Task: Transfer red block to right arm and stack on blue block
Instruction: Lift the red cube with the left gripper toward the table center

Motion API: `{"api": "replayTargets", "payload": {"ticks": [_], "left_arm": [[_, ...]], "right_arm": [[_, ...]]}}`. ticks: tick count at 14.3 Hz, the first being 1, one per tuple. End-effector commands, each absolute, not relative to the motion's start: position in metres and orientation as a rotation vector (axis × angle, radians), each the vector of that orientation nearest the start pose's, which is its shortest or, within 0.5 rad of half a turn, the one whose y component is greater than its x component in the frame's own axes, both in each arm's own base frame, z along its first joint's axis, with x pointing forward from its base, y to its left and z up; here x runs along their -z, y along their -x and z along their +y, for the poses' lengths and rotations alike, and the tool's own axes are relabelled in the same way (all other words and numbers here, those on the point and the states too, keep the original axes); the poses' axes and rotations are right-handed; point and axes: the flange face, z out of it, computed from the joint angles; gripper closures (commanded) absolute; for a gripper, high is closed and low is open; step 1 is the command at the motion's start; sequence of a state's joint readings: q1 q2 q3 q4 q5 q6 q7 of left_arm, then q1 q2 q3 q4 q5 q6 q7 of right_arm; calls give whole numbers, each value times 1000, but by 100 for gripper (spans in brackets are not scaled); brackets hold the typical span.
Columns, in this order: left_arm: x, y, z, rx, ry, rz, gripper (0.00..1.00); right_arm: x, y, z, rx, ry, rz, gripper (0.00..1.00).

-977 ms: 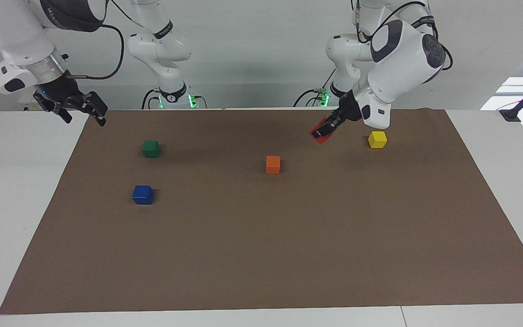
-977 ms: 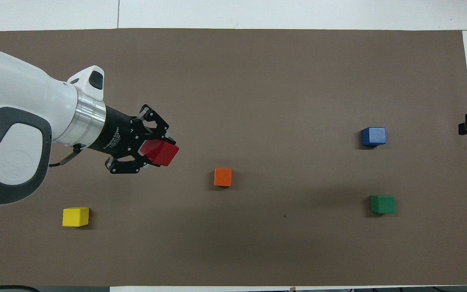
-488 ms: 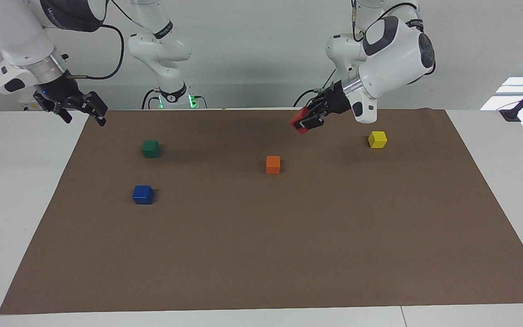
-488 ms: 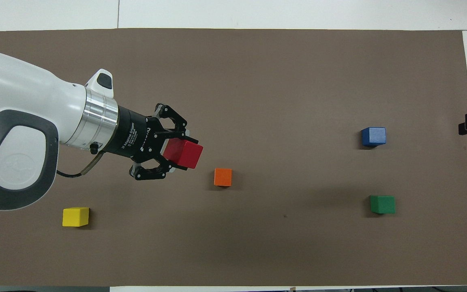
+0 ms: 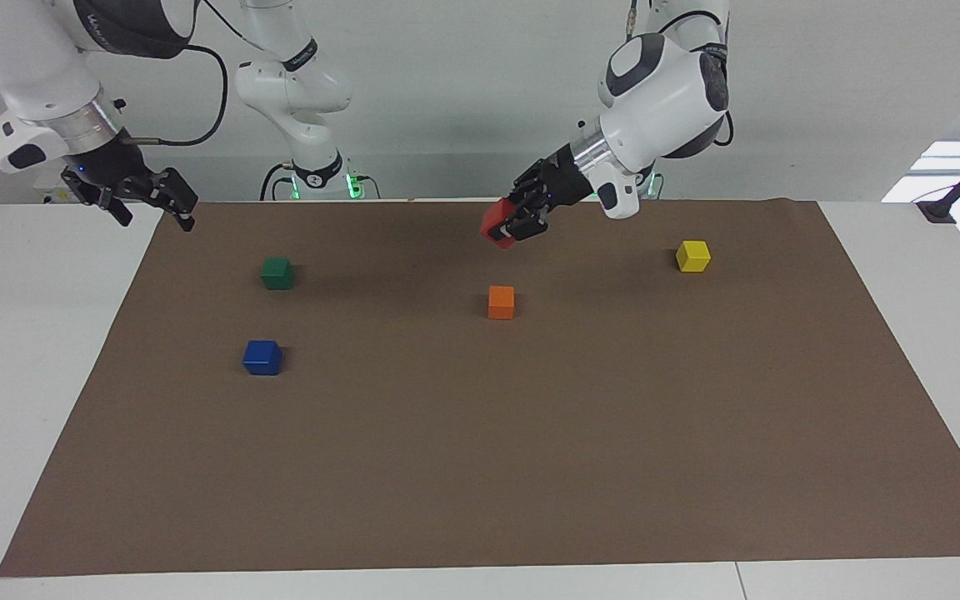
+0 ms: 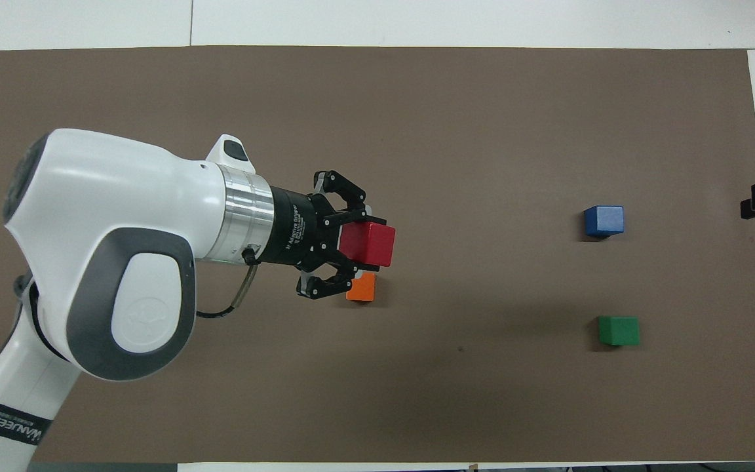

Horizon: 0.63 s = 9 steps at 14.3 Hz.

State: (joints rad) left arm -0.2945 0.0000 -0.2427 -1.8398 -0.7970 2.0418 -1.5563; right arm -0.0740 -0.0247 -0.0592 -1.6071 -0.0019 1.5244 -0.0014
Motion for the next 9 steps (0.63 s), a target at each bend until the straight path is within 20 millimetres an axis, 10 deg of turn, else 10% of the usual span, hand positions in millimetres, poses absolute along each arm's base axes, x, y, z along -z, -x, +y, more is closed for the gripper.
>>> {"api": "replayTargets", "payload": {"ticks": [1,9], "left_arm": [[-553,-463,-347,728,-1813,1646,100],[-533,-430,-371,790,-1557,1797,100]], "right_arm": [[-622,-528,-70,-78,3120,48,0],[-568,-520,-85,152,2411,60,0]]}}
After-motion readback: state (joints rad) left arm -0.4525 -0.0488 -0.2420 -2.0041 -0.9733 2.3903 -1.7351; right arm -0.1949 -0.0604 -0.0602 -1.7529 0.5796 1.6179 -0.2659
